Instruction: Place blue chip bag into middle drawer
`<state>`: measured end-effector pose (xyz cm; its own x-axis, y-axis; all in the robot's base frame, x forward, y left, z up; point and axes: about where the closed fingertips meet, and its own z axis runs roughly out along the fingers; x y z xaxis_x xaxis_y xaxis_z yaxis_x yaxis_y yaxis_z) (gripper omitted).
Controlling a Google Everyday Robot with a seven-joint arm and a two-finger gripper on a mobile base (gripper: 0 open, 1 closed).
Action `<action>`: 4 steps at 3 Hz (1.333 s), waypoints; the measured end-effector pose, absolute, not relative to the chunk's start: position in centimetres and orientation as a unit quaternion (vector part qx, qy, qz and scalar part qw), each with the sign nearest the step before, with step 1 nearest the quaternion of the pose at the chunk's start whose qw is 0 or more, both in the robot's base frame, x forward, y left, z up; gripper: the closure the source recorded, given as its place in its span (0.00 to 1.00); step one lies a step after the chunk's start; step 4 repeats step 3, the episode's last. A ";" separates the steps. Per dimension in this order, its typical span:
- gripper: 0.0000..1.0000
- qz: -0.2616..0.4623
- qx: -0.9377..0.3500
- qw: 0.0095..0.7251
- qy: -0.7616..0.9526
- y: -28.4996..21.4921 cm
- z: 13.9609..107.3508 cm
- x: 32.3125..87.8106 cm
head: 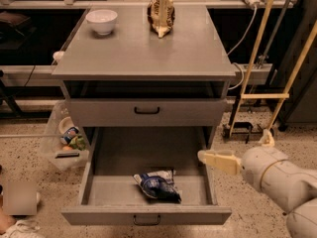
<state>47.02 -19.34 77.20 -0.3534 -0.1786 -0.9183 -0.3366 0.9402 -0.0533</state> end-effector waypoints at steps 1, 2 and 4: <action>0.00 0.044 -0.171 0.587 0.790 -19.0 85.3 48.7; 0.00 0.035 -0.155 0.637 0.754 -18.7 94.5 48.4; 0.00 0.039 -0.152 0.640 0.752 -18.5 95.1 48.3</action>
Offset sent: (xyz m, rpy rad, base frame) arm -0.0090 -0.0186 0.3295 0.0090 -0.3874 -0.0689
